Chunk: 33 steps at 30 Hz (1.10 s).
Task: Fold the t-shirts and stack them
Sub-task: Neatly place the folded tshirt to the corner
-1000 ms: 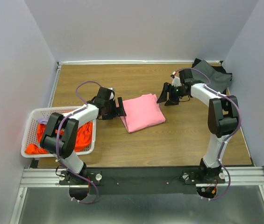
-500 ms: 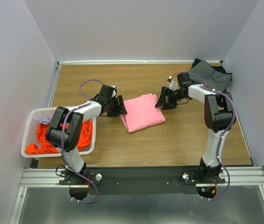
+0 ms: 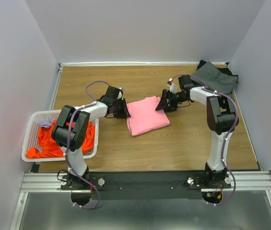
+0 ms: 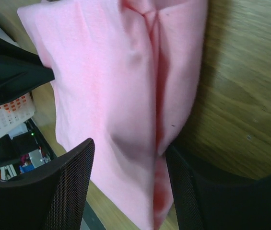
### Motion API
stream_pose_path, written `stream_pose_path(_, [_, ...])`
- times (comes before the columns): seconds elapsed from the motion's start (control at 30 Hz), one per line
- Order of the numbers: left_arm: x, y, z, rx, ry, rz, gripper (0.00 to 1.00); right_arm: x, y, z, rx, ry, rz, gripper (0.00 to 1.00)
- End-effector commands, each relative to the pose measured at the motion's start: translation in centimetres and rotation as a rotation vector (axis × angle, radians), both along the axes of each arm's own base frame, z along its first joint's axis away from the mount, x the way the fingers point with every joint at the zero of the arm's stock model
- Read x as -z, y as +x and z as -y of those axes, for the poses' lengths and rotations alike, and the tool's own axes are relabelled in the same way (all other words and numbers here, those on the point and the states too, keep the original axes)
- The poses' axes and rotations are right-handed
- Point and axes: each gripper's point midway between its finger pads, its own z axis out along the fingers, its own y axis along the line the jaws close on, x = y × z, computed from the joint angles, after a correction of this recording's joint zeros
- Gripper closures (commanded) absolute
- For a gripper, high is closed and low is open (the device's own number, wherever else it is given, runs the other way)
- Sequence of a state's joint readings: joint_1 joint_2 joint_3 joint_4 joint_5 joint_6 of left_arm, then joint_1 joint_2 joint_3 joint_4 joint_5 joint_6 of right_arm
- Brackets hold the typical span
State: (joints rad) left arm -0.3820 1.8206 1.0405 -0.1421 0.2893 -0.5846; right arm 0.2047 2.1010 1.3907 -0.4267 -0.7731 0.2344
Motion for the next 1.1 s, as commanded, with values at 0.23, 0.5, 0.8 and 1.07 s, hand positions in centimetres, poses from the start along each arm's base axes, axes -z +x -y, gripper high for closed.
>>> stream_pose_path(0.23, [0.6,-0.1,2.0,0.057,-0.034,-0.025,0.88,4.7,-0.7,-1.0,-0.017,-0.101,-0.054,0.59])
stream_pose_path(0.5, [-1.6,1.5,2.4,0.053,-0.03,0.012,0.48,2.9,1.7,-0.6,0.049,-0.153,0.014,0.98])
stream_pose_path(0.8, [-7.6,3.6,1.5,0.016,-0.014,0.118,0.16,-1.8,7.3,1.4,0.207,-0.264,0.142,0.99])
stream_pose_path(1.07, [-8.4,1.8,0.1,0.001,-0.009,0.124,0.15,-4.8,12.8,4.5,0.317,-0.395,0.229,0.99])
